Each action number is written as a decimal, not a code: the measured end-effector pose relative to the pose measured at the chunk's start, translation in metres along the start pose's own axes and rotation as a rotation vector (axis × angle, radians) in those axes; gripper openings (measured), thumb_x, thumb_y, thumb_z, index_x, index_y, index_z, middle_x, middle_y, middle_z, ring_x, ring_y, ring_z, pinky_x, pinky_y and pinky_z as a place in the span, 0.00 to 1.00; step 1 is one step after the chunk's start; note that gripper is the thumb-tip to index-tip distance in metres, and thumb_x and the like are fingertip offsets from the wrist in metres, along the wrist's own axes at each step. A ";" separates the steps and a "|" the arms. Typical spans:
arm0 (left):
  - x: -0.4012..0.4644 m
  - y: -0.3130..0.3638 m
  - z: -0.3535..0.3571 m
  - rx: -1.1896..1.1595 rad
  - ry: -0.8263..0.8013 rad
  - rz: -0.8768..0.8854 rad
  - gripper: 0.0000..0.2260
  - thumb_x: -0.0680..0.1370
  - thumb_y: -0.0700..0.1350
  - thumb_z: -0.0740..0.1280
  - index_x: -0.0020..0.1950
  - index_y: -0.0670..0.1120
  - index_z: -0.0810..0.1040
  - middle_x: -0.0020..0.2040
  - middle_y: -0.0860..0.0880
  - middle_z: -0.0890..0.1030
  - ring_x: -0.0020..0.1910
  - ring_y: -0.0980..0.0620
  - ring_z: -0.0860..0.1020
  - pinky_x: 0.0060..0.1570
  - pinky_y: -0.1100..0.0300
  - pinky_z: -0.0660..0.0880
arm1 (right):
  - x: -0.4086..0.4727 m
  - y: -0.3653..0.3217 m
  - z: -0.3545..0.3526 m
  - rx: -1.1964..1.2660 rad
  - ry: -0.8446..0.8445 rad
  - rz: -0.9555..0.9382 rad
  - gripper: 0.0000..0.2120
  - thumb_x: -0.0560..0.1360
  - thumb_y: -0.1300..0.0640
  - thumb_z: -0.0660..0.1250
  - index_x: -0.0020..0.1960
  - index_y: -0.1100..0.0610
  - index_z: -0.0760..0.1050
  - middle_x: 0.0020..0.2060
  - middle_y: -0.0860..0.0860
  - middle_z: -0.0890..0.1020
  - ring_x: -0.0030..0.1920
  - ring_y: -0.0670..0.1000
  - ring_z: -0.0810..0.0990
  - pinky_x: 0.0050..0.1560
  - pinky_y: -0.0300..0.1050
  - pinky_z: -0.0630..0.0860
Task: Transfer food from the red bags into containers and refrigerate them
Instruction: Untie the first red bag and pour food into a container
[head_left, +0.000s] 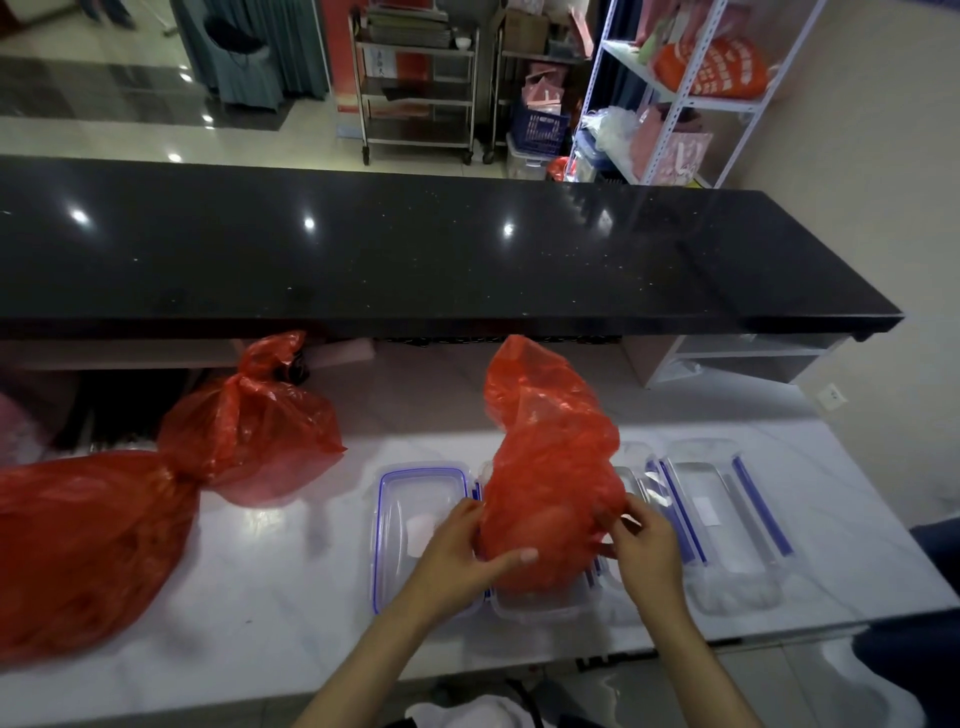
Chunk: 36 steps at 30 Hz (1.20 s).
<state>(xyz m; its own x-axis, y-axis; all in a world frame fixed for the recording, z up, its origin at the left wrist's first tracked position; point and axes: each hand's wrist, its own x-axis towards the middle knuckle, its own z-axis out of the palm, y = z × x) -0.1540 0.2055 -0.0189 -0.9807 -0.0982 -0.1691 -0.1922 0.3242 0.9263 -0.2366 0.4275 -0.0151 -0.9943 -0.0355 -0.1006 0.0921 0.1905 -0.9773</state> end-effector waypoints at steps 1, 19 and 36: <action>0.000 -0.003 -0.001 -0.018 -0.038 0.007 0.23 0.69 0.64 0.79 0.59 0.68 0.75 0.57 0.64 0.76 0.54 0.65 0.77 0.51 0.68 0.78 | -0.001 -0.001 0.000 0.038 -0.007 0.022 0.03 0.79 0.59 0.70 0.50 0.53 0.83 0.42 0.50 0.88 0.44 0.52 0.88 0.40 0.49 0.85; 0.003 0.009 0.011 -0.119 0.232 0.130 0.10 0.80 0.40 0.70 0.49 0.57 0.83 0.40 0.58 0.84 0.38 0.54 0.80 0.40 0.55 0.82 | -0.010 -0.001 -0.011 -0.247 -0.086 -0.033 0.15 0.80 0.49 0.67 0.38 0.57 0.76 0.23 0.49 0.76 0.23 0.44 0.73 0.25 0.38 0.71; 0.000 -0.018 0.024 0.060 0.155 0.000 0.11 0.80 0.39 0.70 0.45 0.56 0.80 0.40 0.60 0.83 0.42 0.63 0.82 0.42 0.70 0.77 | -0.006 0.008 -0.005 -0.263 -0.268 0.070 0.16 0.73 0.54 0.78 0.58 0.47 0.78 0.51 0.44 0.84 0.53 0.46 0.83 0.48 0.41 0.82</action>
<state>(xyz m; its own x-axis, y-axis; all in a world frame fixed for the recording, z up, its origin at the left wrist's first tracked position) -0.1512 0.2219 -0.0435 -0.9643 -0.2407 -0.1108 -0.1985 0.3791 0.9038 -0.2307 0.4342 -0.0213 -0.9335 -0.2622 -0.2446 0.1077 0.4457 -0.8887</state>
